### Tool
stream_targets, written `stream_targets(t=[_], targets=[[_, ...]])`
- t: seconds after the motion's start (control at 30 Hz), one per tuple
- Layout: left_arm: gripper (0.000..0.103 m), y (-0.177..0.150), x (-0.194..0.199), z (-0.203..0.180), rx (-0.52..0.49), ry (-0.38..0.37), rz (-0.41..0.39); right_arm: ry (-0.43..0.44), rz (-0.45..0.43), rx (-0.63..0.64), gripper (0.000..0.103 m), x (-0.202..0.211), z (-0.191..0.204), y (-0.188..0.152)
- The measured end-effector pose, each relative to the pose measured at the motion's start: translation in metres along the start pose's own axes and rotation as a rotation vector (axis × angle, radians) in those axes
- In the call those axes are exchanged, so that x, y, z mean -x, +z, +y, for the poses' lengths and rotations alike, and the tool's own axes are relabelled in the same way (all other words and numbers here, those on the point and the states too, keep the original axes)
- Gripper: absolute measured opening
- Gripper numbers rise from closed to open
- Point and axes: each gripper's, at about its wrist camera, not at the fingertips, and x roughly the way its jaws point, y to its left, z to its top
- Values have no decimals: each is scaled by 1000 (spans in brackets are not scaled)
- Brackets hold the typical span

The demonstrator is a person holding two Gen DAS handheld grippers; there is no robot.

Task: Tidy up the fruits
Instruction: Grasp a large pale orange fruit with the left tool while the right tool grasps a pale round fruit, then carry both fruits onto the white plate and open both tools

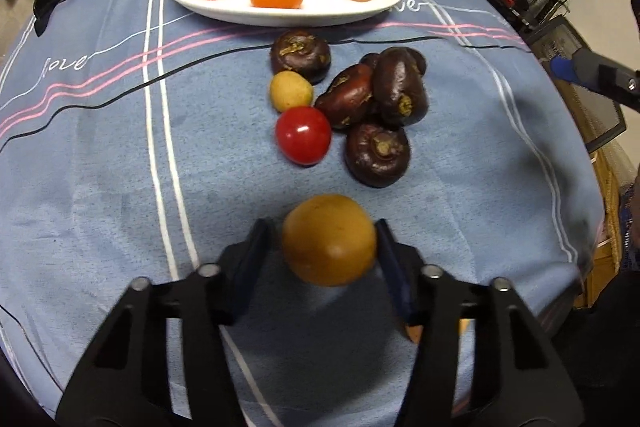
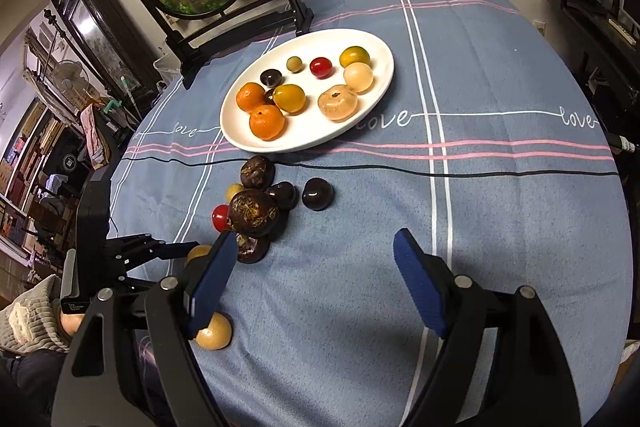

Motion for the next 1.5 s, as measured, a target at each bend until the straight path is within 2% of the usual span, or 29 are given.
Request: stream_targets(t=[0.1, 0.23, 0.27, 0.37, 0.47, 0.6, 0.8, 1.0, 1.07, 1.13, 1.3, 1.43, 1.5], targets=[[46, -4, 8, 3, 24, 38, -24, 15, 17, 22, 81, -3, 6, -2], [46, -20, 35, 33, 169, 85, -90, 92, 89, 103, 81, -16, 24, -8], [46, -24, 39, 39, 195, 94, -95, 115, 121, 165, 81, -23, 35, -12], [46, -44, 52, 57, 272, 128, -101, 93, 191, 402, 81, -39, 74, -35], [46, -63, 59, 67, 344, 137, -106, 106, 208, 570, 81, -45, 101, -54], [46, -80, 64, 71, 388, 147, -116, 133, 264, 668, 73, -56, 115, -72], [46, -99, 72, 65, 403, 163, -125, 155, 312, 654, 58, -70, 113, -82], [46, -111, 79, 63, 412, 182, -126, 169, 325, 651, 57, -82, 118, -83], [46, -113, 82, 63, 412, 191, -128, 175, 336, 654, 54, -87, 120, -84], [46, -115, 84, 64, 415, 198, -128, 168, 354, 649, 46, -94, 121, -85], [46, -117, 86, 69, 425, 197, -129, 162, 340, 639, 43, -90, 123, -83], [46, -110, 85, 67, 407, 184, -138, 139, 247, 501, 43, -69, 99, -60], [46, -102, 81, 65, 387, 170, -137, 126, 243, 397, 43, -68, 76, -54]])
